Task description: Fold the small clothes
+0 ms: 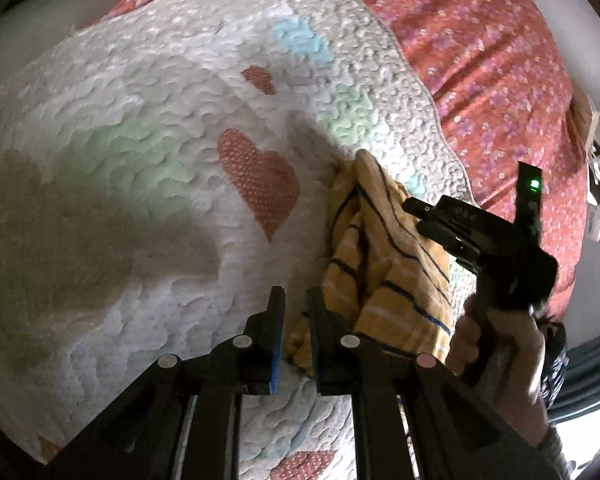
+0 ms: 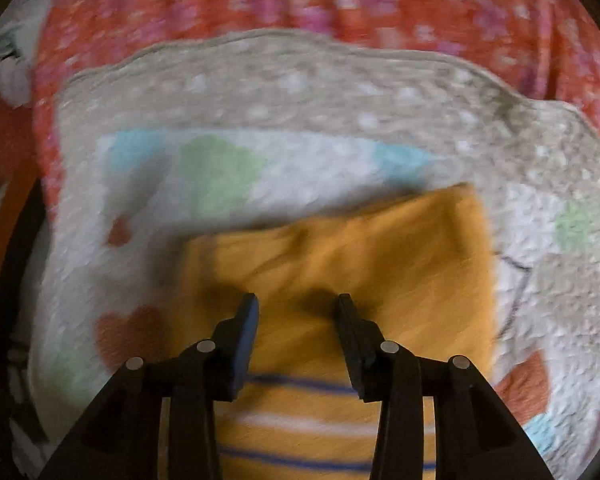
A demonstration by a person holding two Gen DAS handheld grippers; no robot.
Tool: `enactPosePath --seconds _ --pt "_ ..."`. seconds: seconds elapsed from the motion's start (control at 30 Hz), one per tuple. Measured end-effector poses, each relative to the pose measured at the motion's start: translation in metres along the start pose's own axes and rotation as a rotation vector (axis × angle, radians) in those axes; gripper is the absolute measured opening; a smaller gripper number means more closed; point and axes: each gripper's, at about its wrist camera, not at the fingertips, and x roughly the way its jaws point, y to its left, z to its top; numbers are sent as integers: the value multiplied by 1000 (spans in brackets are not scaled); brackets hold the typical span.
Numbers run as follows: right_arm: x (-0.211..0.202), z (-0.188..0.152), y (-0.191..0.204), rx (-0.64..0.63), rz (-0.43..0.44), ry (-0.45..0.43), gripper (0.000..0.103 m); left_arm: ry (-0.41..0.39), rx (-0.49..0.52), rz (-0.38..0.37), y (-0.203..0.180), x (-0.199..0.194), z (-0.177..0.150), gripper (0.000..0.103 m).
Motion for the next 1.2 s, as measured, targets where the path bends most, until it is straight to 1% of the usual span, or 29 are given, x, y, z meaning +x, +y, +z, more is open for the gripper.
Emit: enactPosePath --seconds 0.07,0.1,0.2,0.27,0.33,0.4,0.43,0.5,0.57,0.6,0.63,0.67,0.73,0.77,0.83,0.9,0.93,0.97,1.0,1.03,1.1,1.2 --pt "6 5 -22 42 -50 9 43 1 23 10 -5 2 -1 10" --pt "6 6 -33 67 -61 7 43 5 31 15 -7 4 -2 10" --pt "-3 1 -55 115 -51 -15 42 19 29 16 -7 9 -2 12" --pt "-18 -5 -64 129 -52 -42 42 28 24 22 -7 13 -2 14" --pt "-39 -17 -70 162 -10 -70 43 35 22 28 -6 15 -3 15" --pt "-59 -38 -74 188 61 -74 43 38 21 34 -5 15 -3 15" --pt "-67 -53 -70 193 102 -72 43 38 19 36 -5 15 -4 15" --pt "-81 -86 -72 195 139 -63 43 34 18 39 -3 14 -3 16" --pt "-87 -114 -72 203 131 -55 43 28 15 42 -3 13 -3 20" --pt "-88 -128 -74 210 112 -48 43 27 12 43 -3 12 -4 22" --pt "-87 -143 -76 218 91 -40 43 28 12 43 -3 12 -4 22" --pt "-84 -155 -75 224 93 -29 43 29 12 44 -3 12 -4 22" --pt "-75 -171 -66 211 107 16 43 30 18 49 -3 13 -6 22" --pt "-72 -175 -59 182 91 29 44 29 21 53 -3 13 -6 22" --pt "-82 -173 -45 95 27 -4 45 24 27 62 -3 13 -6 22" --pt "-107 -170 -33 27 -49 -99 45 12 23 72 -1 10 -5 22" --pt "-124 -168 -24 -7 -75 -173 45 7 14 74 2 9 -4 22" --pt "-135 -164 -15 -40 -76 -220 45 1 4 77 4 8 -2 22" --pt "-141 -161 -5 -70 -66 -243 45 -5 -1 82 6 7 -1 23" --pt "-141 -155 6 -101 -31 -247 45 -17 -8 90 7 5 2 24" --pt "-127 -144 22 -126 40 -203 45 -30 -13 100 8 3 3 27" --pt "-84 -131 41 -123 80 -124 42 -55 -7 125 9 -3 5 27"
